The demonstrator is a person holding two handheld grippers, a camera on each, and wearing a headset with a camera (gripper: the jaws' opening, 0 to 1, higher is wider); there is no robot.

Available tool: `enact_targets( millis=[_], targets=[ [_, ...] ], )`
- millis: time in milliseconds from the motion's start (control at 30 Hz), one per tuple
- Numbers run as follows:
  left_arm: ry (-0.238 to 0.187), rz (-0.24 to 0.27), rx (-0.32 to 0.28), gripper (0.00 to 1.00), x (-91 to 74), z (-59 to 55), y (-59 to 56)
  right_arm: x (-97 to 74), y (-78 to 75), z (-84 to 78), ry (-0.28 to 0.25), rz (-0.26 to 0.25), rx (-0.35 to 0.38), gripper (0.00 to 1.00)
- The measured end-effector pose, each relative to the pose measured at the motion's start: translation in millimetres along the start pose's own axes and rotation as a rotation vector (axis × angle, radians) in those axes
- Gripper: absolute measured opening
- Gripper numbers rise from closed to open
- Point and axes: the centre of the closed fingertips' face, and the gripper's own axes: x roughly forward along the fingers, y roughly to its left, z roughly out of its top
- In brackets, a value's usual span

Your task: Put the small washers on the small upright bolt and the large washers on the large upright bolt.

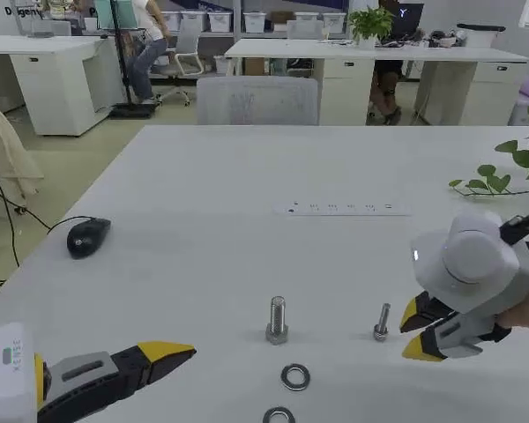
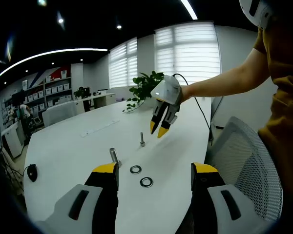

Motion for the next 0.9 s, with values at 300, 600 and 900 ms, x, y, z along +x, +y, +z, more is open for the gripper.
enact_targets(
  millis=[300,600,900],
  targets=[
    [-0.007,0.007,0.001,0.59,-3.6,-0.5,-2.6,1.8,15.7,20.1,-0.027,0.009,-0.03,0.18],
    [-0.012,0.023,-0.01,0.59,-7.2,-3.8,-1.6,9.8,38.6,51.2,-0.094,0.044,-0.065,0.18],
    [-0.018,0.032,-0.026,0.59,-7.6,-9.0,2.3,24.4,57.4,76.4,-0.137,0.098,-0.103,0.19]
  ],
)
